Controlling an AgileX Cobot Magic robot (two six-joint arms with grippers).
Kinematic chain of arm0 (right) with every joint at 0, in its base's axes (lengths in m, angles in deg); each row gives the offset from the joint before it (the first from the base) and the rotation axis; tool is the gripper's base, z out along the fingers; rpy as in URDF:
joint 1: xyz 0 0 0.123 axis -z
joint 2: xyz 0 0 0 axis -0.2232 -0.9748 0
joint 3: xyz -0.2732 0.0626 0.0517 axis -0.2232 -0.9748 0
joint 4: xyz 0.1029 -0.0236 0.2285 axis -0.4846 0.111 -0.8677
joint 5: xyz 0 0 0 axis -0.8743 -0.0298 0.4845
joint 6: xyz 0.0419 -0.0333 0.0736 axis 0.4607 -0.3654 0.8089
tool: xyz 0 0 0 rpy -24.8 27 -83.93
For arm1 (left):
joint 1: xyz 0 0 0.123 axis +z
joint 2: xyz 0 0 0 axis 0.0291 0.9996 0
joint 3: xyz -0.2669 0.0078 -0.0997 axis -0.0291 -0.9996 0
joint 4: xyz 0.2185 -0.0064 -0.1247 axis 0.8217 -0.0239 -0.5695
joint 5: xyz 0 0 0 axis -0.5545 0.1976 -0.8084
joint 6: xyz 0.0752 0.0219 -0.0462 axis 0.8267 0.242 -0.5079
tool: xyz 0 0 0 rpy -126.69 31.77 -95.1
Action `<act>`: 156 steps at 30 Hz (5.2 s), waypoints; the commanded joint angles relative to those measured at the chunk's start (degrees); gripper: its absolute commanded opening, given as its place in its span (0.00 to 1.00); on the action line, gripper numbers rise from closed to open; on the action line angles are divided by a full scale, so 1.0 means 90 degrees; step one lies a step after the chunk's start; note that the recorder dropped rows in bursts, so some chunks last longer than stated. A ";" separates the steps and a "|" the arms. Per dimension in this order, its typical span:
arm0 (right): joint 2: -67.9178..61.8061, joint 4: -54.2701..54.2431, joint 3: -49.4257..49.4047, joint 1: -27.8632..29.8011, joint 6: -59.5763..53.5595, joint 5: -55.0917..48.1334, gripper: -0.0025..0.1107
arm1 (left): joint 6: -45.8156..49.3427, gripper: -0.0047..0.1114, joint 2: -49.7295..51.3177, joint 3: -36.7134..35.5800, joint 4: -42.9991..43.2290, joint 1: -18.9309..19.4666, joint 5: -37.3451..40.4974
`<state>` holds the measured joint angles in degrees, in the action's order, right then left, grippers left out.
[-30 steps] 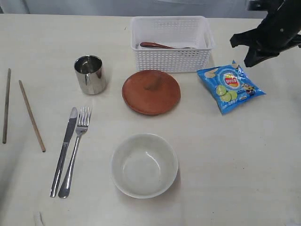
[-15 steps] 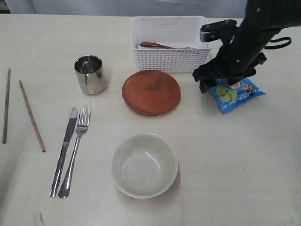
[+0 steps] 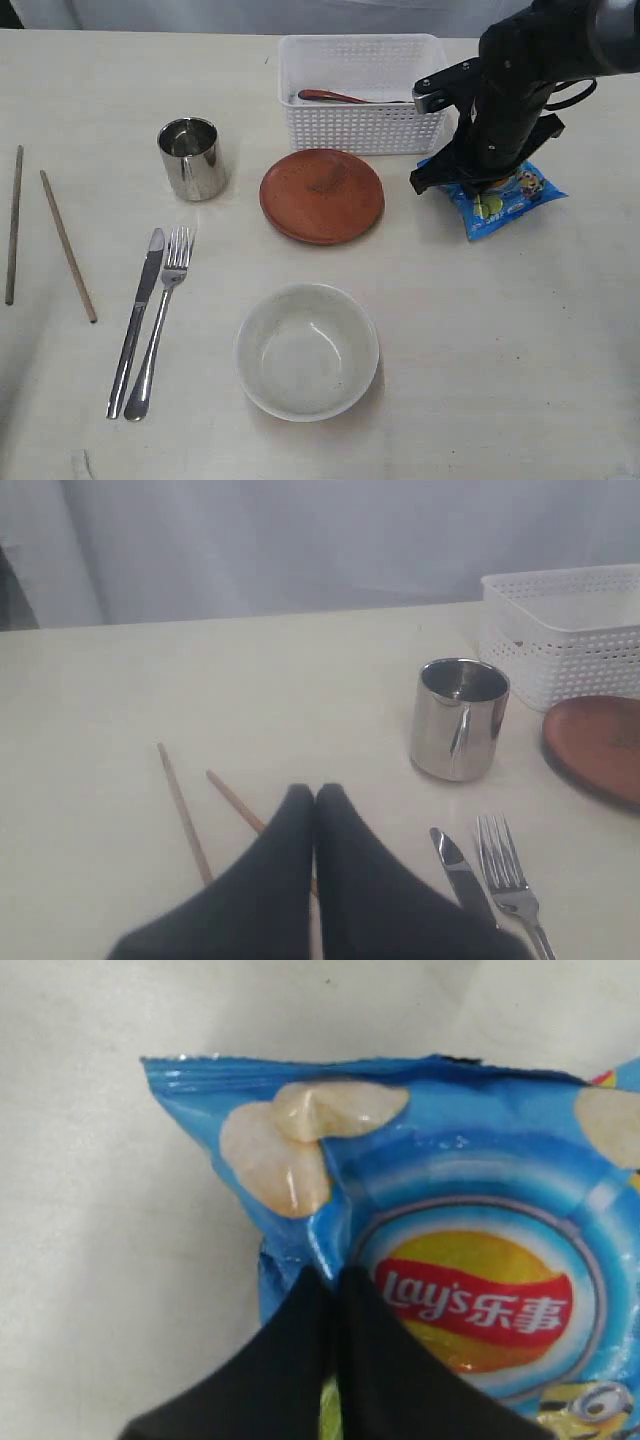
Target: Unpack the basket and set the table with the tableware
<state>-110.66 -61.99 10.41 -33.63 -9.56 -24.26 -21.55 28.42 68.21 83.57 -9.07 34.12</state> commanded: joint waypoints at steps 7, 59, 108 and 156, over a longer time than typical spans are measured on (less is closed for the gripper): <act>0.0878 -0.0112 -0.0036 -0.0010 -0.0069 -0.0554 0.02 | 0.0000 0.04 -0.0017 -0.0026 0.0016 0.0016 -0.0018; -0.0641 -0.2470 0.2458 -0.1948 -0.1030 -0.1170 0.02 | 0.0000 0.04 -0.0017 -0.0026 0.0016 0.0016 -0.0018; -0.2560 -0.2483 0.5698 0.1432 -0.0181 -0.2163 0.02 | 0.0000 0.04 -0.0017 -0.0026 0.0016 0.0016 -0.0018; 0.2042 -0.1038 -0.1097 0.3173 -0.1207 -0.1334 0.50 | 0.0000 0.04 -0.0017 -0.0026 0.0016 0.0016 -0.0018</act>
<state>-92.77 -71.66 -2.12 -5.19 -19.61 -32.37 -21.55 28.42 68.21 83.57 -9.07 34.12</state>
